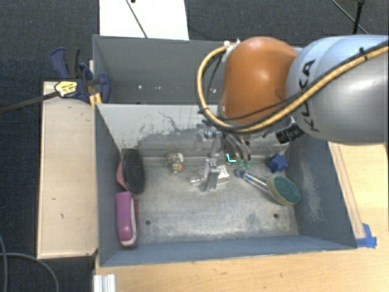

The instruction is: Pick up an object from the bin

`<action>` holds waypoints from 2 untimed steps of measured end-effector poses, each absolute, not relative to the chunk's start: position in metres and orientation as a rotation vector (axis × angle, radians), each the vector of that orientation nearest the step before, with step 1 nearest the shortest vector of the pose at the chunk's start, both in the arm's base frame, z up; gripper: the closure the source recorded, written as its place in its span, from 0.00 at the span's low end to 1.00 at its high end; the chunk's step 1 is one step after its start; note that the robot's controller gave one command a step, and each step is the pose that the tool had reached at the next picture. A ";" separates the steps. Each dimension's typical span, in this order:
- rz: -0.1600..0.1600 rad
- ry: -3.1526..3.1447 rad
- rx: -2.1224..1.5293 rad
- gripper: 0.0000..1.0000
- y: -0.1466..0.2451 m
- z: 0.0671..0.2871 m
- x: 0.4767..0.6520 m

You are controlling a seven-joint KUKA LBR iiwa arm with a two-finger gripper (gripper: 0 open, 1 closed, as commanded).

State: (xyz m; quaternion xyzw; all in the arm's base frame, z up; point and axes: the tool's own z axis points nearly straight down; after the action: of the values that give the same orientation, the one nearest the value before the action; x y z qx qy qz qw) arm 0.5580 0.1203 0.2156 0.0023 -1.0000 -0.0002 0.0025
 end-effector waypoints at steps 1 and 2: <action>0.003 -3.134 0.184 0.00 0.064 0.159 0.568; 0.000 -3.132 0.179 0.00 0.052 0.066 0.574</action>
Offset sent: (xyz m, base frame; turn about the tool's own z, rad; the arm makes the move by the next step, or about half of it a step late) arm 0.0100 -0.0535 -0.0547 -0.1163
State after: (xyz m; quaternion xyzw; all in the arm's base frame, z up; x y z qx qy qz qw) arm 0.5739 0.0519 0.0661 0.0569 -0.9984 -0.0001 0.0023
